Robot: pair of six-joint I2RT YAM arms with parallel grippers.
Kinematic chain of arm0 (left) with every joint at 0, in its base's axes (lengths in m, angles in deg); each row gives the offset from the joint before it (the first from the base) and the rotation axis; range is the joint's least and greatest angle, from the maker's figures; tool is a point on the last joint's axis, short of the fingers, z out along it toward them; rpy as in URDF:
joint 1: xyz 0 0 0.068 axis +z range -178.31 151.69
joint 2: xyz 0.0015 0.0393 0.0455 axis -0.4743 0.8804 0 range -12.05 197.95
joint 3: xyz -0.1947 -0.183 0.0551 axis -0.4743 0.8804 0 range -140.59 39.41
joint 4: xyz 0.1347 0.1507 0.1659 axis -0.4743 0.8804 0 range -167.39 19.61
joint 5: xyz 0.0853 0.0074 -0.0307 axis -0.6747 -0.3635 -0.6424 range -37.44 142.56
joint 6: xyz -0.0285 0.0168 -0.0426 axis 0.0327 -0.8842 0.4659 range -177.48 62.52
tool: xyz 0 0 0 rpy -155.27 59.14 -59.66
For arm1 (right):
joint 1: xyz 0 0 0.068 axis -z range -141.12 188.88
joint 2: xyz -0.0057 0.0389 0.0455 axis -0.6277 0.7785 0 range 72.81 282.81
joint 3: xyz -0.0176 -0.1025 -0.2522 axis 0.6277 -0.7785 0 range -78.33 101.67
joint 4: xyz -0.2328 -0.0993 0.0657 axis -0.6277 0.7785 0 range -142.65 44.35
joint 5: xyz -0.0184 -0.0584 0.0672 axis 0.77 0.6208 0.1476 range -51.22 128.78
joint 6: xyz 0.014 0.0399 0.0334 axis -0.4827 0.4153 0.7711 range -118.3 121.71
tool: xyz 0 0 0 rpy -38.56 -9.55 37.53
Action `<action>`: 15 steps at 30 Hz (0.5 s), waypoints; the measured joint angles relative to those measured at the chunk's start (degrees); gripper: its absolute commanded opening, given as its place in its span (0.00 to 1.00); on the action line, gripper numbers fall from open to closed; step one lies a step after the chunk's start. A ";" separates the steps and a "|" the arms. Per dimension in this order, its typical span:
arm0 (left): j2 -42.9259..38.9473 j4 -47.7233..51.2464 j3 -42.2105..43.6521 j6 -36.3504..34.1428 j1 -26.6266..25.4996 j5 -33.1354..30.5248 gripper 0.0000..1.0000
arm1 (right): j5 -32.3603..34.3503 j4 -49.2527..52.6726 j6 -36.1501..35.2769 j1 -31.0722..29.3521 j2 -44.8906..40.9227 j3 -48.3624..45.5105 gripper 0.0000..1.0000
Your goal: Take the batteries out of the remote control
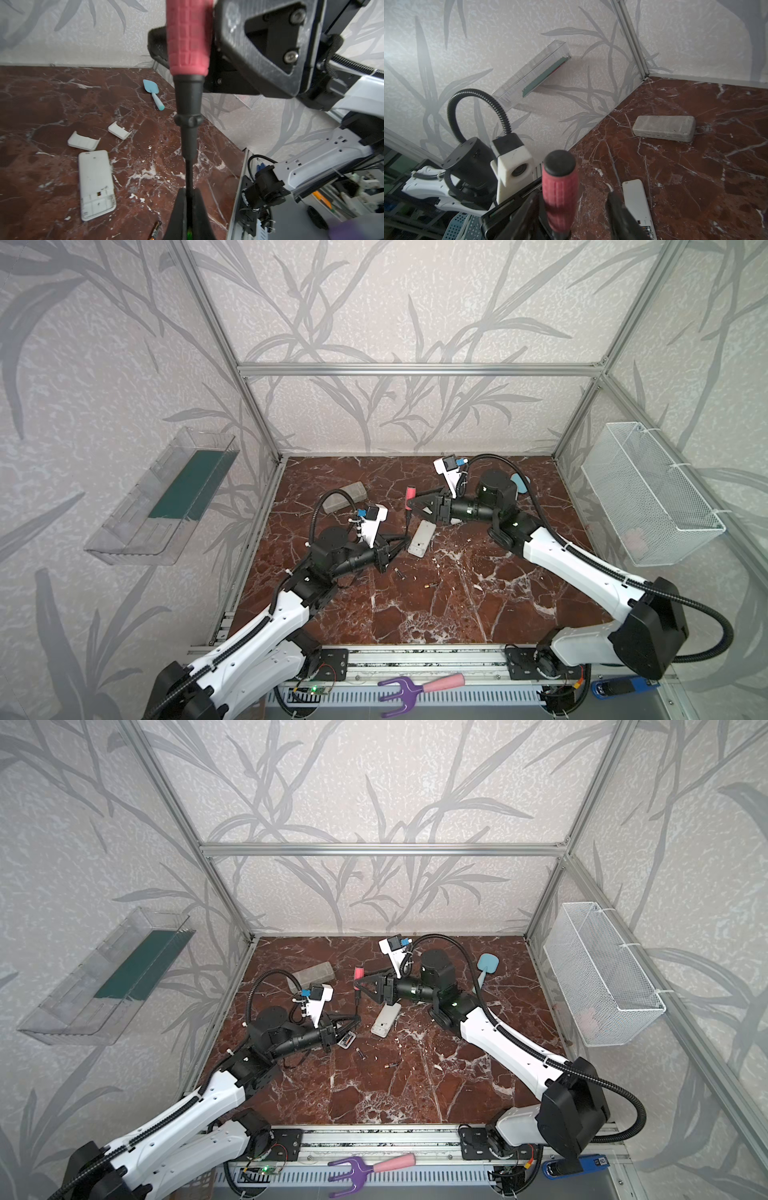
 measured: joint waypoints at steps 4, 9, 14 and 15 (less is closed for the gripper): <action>-0.11 8.76 -3.19 -6.82 0.00 -4.55 0.00 | 5.35 6.56 0.50 -1.09 -0.33 1.20 0.57; 0.76 14.73 -4.59 -12.46 0.00 -8.70 0.00 | 7.93 12.15 3.17 -1.92 0.96 1.88 0.58; 2.69 17.07 -4.83 -14.97 -0.09 -10.86 0.00 | 8.87 14.10 4.50 -3.56 3.96 4.13 0.59; 3.04 17.51 -4.83 -15.30 -0.15 -11.15 0.00 | 8.92 14.21 4.68 -3.82 4.37 4.52 0.59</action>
